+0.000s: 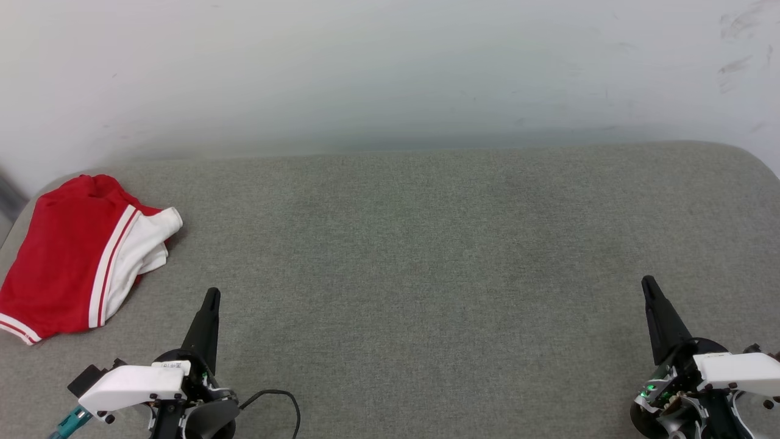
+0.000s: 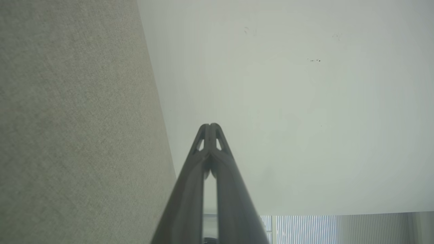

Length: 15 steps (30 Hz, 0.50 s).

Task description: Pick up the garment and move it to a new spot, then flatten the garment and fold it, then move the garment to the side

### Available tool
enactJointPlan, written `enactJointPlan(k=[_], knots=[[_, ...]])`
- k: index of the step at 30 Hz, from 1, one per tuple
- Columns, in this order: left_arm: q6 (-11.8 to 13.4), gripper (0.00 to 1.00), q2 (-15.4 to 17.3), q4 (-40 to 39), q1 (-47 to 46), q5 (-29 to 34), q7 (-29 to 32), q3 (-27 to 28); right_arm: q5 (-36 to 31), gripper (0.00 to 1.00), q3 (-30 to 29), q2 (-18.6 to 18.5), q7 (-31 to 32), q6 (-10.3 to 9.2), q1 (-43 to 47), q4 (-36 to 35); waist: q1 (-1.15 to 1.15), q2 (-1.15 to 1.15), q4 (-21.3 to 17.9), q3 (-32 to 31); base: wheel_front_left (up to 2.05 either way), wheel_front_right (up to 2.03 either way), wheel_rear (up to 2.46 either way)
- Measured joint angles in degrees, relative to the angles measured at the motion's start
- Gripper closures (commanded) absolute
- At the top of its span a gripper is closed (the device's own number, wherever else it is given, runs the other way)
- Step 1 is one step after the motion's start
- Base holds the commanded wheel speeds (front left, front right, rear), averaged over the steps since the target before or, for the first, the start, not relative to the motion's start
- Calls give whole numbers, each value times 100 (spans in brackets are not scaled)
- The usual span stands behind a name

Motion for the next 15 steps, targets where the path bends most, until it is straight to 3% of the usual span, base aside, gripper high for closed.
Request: enactJointPlan(k=[15], knots=[[0,100,0,0,0,0,0,0,0,100,1,0,0,0,-1,0,0,0,0,0,0,0,0]])
